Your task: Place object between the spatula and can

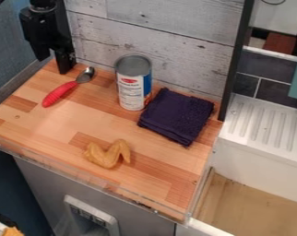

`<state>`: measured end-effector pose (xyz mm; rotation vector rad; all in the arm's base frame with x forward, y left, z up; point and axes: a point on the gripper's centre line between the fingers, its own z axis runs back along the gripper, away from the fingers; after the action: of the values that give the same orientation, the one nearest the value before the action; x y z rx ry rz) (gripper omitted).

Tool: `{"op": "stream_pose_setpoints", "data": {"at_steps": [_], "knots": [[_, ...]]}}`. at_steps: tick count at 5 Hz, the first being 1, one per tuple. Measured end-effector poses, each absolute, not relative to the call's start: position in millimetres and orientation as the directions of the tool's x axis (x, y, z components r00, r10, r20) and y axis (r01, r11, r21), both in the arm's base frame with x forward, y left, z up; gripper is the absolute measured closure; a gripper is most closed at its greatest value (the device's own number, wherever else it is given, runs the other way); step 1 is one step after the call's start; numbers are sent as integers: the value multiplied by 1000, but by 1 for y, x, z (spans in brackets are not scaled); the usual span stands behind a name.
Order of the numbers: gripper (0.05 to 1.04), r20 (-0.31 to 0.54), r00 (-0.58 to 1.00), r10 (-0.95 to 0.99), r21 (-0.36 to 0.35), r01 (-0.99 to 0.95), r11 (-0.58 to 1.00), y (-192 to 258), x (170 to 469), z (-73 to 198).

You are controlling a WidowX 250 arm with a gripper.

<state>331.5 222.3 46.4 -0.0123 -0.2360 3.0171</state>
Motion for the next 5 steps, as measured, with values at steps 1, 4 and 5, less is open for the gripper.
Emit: {"op": "stream_pose_setpoints", "data": {"at_steps": [1, 4, 5], "knots": [[83, 24, -993, 113, -135, -115, -984, 220, 328, 34], [83, -9, -979, 204, -121, -201, -972, 168, 297, 42], [83, -8, -966, 258, -102, -256, -961, 143, 282, 41]]}}
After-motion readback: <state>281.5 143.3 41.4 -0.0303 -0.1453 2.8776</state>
